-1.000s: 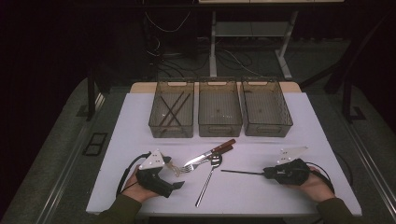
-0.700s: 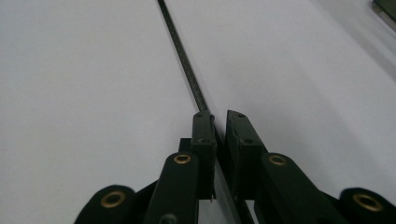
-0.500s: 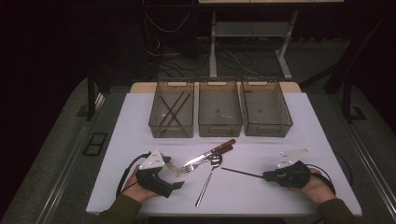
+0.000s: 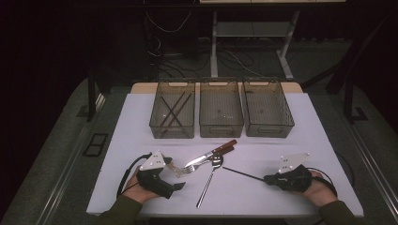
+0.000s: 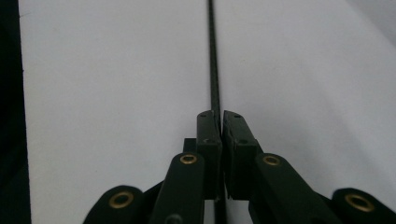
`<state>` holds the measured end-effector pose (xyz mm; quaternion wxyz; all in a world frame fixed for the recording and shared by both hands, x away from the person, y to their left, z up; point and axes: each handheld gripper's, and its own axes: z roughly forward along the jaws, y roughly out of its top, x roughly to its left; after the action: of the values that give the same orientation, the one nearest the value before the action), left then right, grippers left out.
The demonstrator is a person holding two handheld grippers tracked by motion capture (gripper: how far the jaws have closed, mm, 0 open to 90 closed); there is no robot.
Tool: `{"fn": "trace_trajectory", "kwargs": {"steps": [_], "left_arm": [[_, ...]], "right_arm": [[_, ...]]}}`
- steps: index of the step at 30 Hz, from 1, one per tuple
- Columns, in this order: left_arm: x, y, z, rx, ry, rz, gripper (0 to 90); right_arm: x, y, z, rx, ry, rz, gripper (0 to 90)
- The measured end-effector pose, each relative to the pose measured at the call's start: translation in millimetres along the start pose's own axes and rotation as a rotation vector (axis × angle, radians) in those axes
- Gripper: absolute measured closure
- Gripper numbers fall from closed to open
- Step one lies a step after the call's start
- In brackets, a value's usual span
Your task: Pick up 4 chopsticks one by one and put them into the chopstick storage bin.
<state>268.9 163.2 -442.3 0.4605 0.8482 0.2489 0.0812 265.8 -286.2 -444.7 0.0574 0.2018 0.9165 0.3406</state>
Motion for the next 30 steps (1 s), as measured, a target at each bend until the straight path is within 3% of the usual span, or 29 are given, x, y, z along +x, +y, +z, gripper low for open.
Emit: {"fn": "trace_trajectory", "kwargs": {"steps": [5,16,30], "left_arm": [[0.2,0.0,0.2,-0.002,-0.002,-0.002,0.0],[0.2,0.2,-0.3,-0.006,0.0,-0.004,0.0],[0.3,0.0,-2.0,-0.025,-0.01,-0.009,0.0]], "right_arm": [[-4.7,-0.6,-6.8,-0.047,-0.006,0.045,86.2],[-10.4,6.5,-21.4,-0.128,-0.021,0.09,86.2],[-16.9,31.9,-27.5,-0.206,-0.028,0.144,86.1]]}}
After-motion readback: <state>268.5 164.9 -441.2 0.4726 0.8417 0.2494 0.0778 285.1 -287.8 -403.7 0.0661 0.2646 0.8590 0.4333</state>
